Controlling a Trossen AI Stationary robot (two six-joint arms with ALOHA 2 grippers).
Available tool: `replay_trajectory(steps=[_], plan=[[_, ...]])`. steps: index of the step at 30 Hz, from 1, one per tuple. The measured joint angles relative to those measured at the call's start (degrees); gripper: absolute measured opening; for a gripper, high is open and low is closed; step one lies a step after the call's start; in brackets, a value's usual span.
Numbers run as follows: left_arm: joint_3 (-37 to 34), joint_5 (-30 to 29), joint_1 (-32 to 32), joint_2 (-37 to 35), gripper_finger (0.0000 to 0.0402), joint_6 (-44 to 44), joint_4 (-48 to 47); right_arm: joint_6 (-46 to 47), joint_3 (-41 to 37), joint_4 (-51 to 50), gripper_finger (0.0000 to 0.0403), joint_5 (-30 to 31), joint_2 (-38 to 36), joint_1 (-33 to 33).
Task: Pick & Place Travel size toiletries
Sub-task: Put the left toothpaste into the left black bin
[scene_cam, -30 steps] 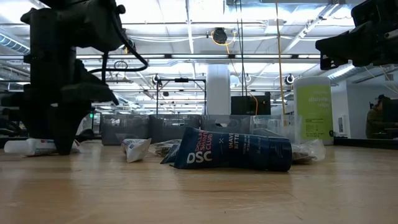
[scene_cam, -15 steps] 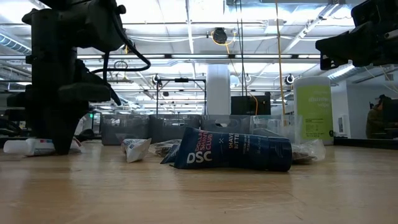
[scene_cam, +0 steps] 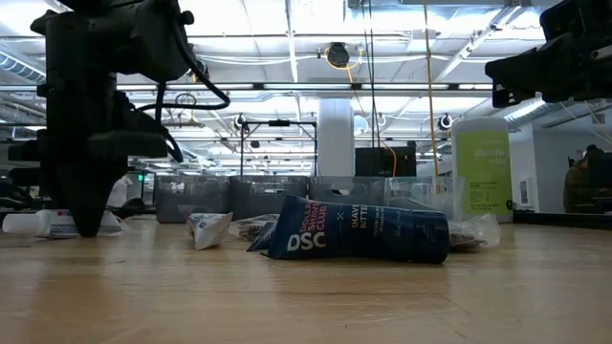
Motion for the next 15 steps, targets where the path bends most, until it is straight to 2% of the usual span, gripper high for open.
replay_trajectory(steps=[5,15], plan=[[-0.04,-0.43,-0.02,0.02,0.0059,0.05,0.18,0.00,-0.01,0.00,0.0004,0.00,0.00,0.00],[-0.07,-1.55,0.00,0.02,0.0029,0.33,1.33,0.17,-0.01,0.00,0.0004,0.00,-0.01,0.01]])
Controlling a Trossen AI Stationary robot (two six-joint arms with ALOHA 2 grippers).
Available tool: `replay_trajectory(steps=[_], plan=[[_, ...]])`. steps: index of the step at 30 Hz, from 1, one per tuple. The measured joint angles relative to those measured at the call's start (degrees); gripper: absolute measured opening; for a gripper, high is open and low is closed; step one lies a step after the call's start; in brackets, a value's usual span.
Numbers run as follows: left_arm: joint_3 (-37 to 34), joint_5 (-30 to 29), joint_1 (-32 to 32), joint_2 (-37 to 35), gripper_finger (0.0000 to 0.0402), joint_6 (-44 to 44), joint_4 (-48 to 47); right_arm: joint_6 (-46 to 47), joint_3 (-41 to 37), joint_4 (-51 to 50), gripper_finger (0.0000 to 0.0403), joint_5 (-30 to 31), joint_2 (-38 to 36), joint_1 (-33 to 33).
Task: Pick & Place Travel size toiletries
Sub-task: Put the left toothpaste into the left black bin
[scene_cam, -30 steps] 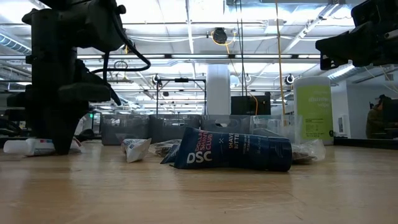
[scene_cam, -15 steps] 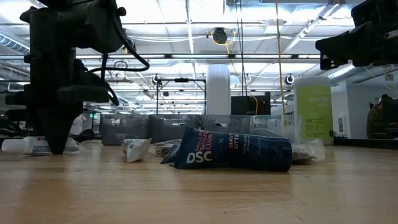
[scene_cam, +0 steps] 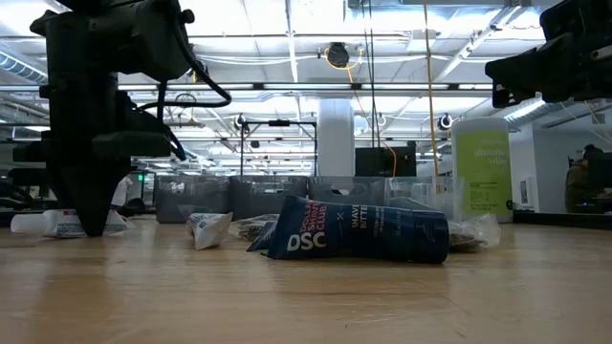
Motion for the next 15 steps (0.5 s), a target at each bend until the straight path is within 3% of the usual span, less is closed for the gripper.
replay_trajectory(steps=[7,15], plan=[[0.00,0.01,0.00,0.00,0.0044,-0.02,0.22,0.02,0.00,-0.02,0.0004,0.00,0.00,0.02],[0.04,0.04,0.00,0.00,0.0029,-0.03,0.32,0.02,0.00,-0.02,0.0004,0.00,0.00,0.01]])
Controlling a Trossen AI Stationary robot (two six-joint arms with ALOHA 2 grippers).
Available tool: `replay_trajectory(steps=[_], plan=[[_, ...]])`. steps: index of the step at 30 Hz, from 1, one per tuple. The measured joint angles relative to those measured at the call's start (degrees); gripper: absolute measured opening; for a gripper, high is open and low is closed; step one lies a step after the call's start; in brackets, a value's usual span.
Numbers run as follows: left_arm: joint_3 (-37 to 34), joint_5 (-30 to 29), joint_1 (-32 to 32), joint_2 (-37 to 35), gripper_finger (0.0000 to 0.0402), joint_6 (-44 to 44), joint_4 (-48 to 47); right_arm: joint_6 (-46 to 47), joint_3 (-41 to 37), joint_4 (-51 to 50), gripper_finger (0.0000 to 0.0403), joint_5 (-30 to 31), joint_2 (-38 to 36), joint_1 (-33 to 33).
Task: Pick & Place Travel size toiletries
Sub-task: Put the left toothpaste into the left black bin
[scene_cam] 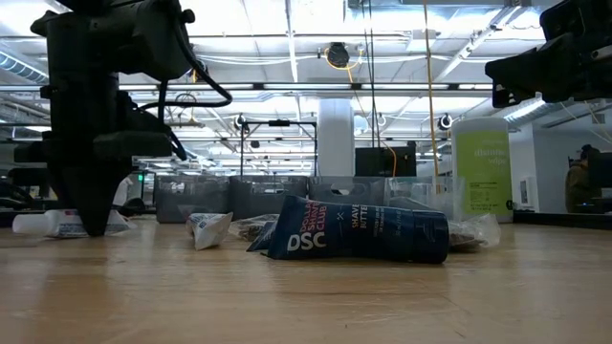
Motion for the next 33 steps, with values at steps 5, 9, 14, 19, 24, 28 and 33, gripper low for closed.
replay_trajectory(steps=[5,9,14,19,24,28,33], plan=[[0.00,-0.05,0.00,0.00,0.0034,0.01,0.05,0.00,-0.02,0.01,0.0004,0.00,0.00,-0.01],[0.41,-0.30,0.00,0.00,0.0039,0.85,0.10,0.00,0.00,0.00,0.0004,0.00,0.02,0.00],[4.22,-2.67,0.08,-0.65,0.0020,8.54,0.24,0.00,-0.01,0.01,0.0004,0.01,0.01,0.00],[9.58,-4.50,0.57,-2.65,0.0009,18.19,1.73,0.02,-0.02,-0.03,0.0004,0.03,0.12,0.00],[12.06,-7.92,0.08,-5.77,0.0019,32.89,8.68,0.02,-0.02,-0.37,0.0004,0.02,0.52,-0.01],[12.07,-9.05,-1.26,-8.29,0.0018,50.53,19.51,0.00,-0.01,-0.35,0.0004,0.04,0.97,-0.01],[12.15,-4.89,-0.66,-9.44,0.0005,64.52,29.87,0.00,-0.02,-0.48,0.0004,0.03,1.50,0.00]])
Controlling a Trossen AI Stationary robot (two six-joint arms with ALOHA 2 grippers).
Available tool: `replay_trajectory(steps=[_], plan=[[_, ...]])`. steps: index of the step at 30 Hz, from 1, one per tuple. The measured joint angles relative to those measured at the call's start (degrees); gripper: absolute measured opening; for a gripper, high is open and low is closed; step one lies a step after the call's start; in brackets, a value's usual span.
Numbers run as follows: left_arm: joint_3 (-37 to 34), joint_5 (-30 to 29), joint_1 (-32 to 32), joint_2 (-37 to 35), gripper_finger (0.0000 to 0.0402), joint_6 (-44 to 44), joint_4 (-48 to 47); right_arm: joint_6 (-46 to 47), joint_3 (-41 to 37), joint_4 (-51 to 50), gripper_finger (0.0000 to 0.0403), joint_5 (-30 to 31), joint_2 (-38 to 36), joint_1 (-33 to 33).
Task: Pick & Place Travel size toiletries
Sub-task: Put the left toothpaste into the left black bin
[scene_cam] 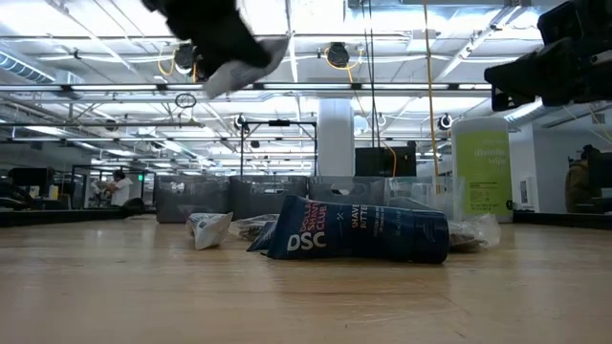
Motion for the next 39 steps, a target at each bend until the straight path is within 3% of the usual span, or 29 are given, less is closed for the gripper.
replay_trajectory(steps=[4,9,13,22,27,32,34,39], plan=[[-1.81,6.17,2.14,0.11,0.0016,4.85,4.70,0.00,0.01,0.03,0.0004,0.01,0.43,0.00],[-6.26,6.92,5.89,0.11,0.0006,5.65,11.43,0.00,0.00,0.06,0.0004,0.01,0.64,0.00],[-10.17,11.41,9.22,-0.28,0.0013,6.57,17.73,-0.08,0.01,0.08,0.0004,0.01,0.62,-0.01],[-23.14,14.61,17.84,-12.91,0.0009,6.69,26.05,-0.20,0.02,-0.18,0.0004,0.18,0.68,0.00],[-29.66,8.59,23.94,-24.61,0.0016,4.05,26.71,-0.28,0.01,-0.61,0.0004,1.89,1.04,-0.01],[-32.13,-9.33,30.63,-33.46,0.0005,-2.38,26.59,-0.67,0.00,-0.72,0.0004,2.87,1.19,-0.02],[-32.11,-14.00,33.36,-35.11,0.0005,-4.28,25.23,-0.83,0.00,-0.42,0.0004,2.83,1.19,-0.02],[-27.94,-11.11,41.10,-34.54,0.0013,-10.85,14.79,-1.12,0.00,1.16,0.0004,2.81,1.21,-0.02]])
